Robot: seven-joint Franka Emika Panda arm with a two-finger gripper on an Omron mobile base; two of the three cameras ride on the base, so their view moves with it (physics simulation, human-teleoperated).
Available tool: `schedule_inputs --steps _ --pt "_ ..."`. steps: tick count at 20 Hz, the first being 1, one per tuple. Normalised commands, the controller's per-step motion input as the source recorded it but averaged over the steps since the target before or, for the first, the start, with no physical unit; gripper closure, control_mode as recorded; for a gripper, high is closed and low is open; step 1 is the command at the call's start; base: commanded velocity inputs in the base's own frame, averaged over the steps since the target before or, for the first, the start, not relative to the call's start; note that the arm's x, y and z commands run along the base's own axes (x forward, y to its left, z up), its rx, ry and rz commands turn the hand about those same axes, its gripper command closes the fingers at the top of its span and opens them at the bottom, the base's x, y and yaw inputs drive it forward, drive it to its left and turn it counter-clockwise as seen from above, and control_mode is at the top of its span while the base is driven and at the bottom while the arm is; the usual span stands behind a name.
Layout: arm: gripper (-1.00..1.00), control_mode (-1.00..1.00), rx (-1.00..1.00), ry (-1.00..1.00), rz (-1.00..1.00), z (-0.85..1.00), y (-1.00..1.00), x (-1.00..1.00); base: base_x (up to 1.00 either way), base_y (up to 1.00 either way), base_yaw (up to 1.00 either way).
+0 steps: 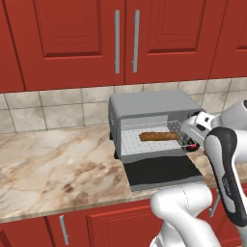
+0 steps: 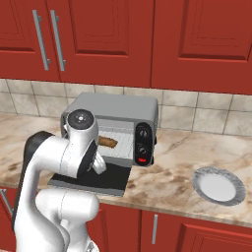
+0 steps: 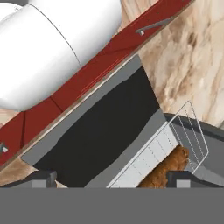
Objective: Pull the toaster oven rack outwards. Pick up the baguette from the plate and place it on the toaster oven rack. Close the toaster oven door fully and set the temperature to the lowest setting.
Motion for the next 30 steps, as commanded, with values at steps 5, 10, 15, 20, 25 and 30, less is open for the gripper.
schedule_inputs --steps 5,10,15,20,25,30 --pt "-1.00 -1.00 -0.23 0.09 0.17 0.01 0.11 -0.09 0.00 0.00 0.00" --pt "-1.00 -1.00 -0.13 0.00 0.09 -0.22 0.26 0.00 0.00 0.00 0.00" --pt "-1.00 -1.00 -0.01 0.00 0.07 -0.32 0.15 0.00 0.00 0.00 0.00" --pt "-1.00 -1.00 0.00 0.00 0.09 -0.23 0.04 0.00 0.00 0.00 0.00" --pt "-1.00 -1.00 -0.02 0.00 0.09 -0.16 0.06 0.00 0.00 0.00 0.00" --pt "-1.00 -1.00 -0.06 -0.02 0.04 -0.27 0.14 0.00 0.00 0.00 0.00"
